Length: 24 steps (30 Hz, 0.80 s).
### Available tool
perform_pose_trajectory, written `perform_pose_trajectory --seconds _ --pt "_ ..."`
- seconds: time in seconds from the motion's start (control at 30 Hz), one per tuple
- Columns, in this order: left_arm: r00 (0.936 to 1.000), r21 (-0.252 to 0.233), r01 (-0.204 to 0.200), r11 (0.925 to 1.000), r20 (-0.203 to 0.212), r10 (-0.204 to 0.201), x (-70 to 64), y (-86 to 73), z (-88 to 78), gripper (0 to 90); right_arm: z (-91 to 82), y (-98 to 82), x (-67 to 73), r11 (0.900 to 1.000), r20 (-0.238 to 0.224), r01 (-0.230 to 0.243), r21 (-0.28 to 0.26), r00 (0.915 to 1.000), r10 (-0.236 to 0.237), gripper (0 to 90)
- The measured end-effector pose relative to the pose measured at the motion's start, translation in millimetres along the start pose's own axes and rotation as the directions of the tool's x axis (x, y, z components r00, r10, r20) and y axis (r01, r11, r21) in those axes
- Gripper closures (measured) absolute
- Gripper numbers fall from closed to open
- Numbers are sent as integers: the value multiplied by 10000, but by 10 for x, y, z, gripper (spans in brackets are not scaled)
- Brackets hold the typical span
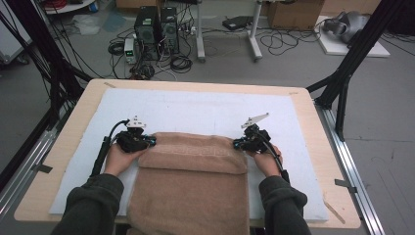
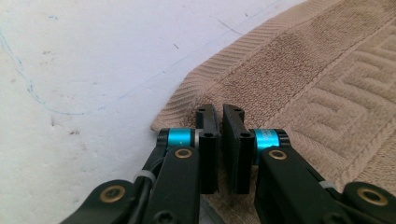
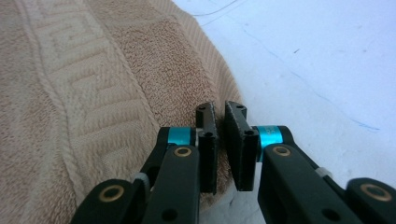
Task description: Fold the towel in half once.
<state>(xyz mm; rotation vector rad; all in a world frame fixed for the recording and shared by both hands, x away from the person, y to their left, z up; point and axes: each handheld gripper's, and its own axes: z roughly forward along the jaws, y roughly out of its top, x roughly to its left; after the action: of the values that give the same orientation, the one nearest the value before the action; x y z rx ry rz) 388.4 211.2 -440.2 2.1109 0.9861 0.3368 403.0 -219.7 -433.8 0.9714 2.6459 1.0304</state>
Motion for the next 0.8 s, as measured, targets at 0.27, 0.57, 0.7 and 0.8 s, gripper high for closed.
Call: perform_pose_trajectory --seconds 0.27,0.57,0.7,0.8 --pt "9998 -459 82 9989 196 -73 0 27 -139 861 -189 12 44 9979 -302 228 -599 9992 -246 874" --pt "9989 -1013 -208 9946 401 249 -101 49 -384 861 -472 19 168 9888 -751 510 -1405 9952 -620 874" --pt "9963 -1509 -757 9857 282 808 -254 46 -606 860 -673 8 328 9790 -775 978 -1787 9906 -1131 874" --pt "9926 -1509 -1082 9826 384 1152 -377 -7 -739 860 -758 -24 457 9738 -928 1256 -1898 9851 -1451 874"
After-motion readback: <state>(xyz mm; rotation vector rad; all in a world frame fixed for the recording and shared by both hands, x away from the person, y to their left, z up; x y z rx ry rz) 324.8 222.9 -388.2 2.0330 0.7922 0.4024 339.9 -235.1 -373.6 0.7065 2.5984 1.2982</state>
